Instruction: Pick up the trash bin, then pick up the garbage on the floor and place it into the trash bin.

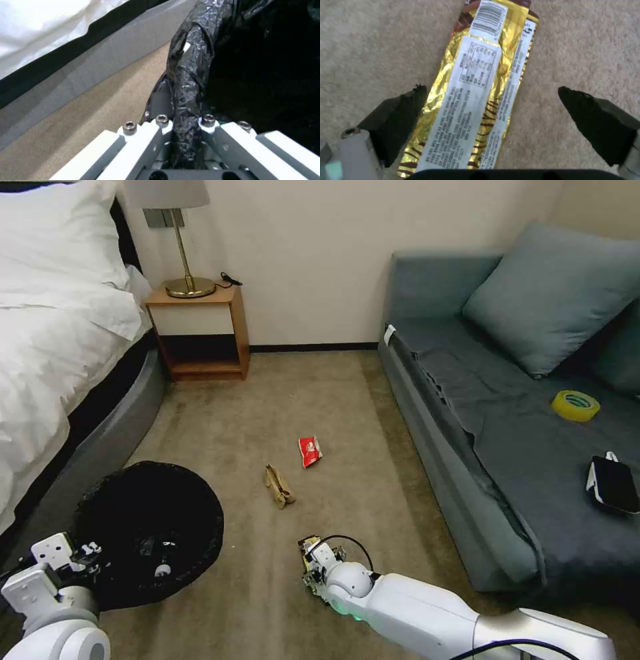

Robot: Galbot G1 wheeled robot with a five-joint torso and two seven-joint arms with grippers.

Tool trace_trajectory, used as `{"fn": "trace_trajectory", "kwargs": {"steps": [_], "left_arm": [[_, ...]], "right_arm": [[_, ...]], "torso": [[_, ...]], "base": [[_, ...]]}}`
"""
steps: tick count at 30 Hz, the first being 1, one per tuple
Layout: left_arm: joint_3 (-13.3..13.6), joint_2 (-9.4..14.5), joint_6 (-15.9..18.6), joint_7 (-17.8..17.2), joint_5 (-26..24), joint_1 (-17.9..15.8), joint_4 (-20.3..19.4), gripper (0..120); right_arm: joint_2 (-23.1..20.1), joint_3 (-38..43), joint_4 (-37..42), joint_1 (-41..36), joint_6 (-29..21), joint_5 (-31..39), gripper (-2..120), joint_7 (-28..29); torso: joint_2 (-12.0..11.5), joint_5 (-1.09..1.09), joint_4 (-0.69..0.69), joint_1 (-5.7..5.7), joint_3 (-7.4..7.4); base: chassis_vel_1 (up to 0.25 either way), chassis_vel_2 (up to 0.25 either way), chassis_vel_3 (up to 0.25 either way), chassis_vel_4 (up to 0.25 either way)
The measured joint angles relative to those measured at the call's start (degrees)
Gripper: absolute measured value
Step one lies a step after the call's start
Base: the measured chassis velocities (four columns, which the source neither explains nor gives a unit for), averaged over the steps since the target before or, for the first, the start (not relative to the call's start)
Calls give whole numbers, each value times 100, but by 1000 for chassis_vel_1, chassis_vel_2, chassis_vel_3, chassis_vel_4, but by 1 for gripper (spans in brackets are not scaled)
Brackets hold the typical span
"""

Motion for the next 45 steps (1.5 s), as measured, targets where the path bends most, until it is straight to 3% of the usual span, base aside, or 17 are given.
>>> {"fn": "trace_trajectory", "kwargs": {"steps": [17, 25, 27, 28, 30, 33, 35, 42, 45], "left_arm": [[2, 6, 5, -7, 30, -8, -26, 2], [40, 6, 6, -11, 62, -34, -10, 2], [41, 6, 6, -11, 63, -35, -9, 2], [44, 6, 6, -11, 65, -37, -5, 2], [45, 6, 6, -11, 67, -37, -3, 2], [58, 3, 6, -12, 82, -41, 19, 2], [64, 1, 5, -12, 89, -41, 24, 2], [75, -10, -9, -12, 114, -46, 52, 2], [80, -15, -15, -12, 120, -47, 58, 2]], "right_arm": [[-24, -19, 34, -51, 3, 2, 95, 4], [-68, -44, 38, -72, 45, -1, 64, -10], [-74, -45, 41, -73, 48, -2, 62, -13], [-89, -51, 48, -79, 62, -2, 54, -17], [-96, -53, 58, -80, 66, -3, 51, -18], [-126, -64, 112, -88, 80, -3, 33, -42], [-129, -69, 115, -92, 89, -3, 30, -45], [-161, -83, 136, -99, 141, -9, 4, -57], [-173, -87, 144, -105, 160, -11, 0, -59]], "torso": [[0, 0, 0, 0, 0], [0, 0, 0, 0, 0], [0, 0, 0, 0, 0], [0, 0, 0, 0, 0], [0, 0, 0, 0, 0], [0, 0, 0, 0, 0], [0, 0, 0, 0, 0], [0, 0, 0, 0, 0], [0, 0, 0, 0, 0]], "base": [[0, 0, 0, 0], [0, 0, 0, 0], [0, 0, 0, 0], [0, 0, 0, 0], [0, 0, 0, 0], [0, 0, 0, 0], [0, 0, 0, 0], [0, 0, 0, 0], [0, 0, 0, 0]]}}
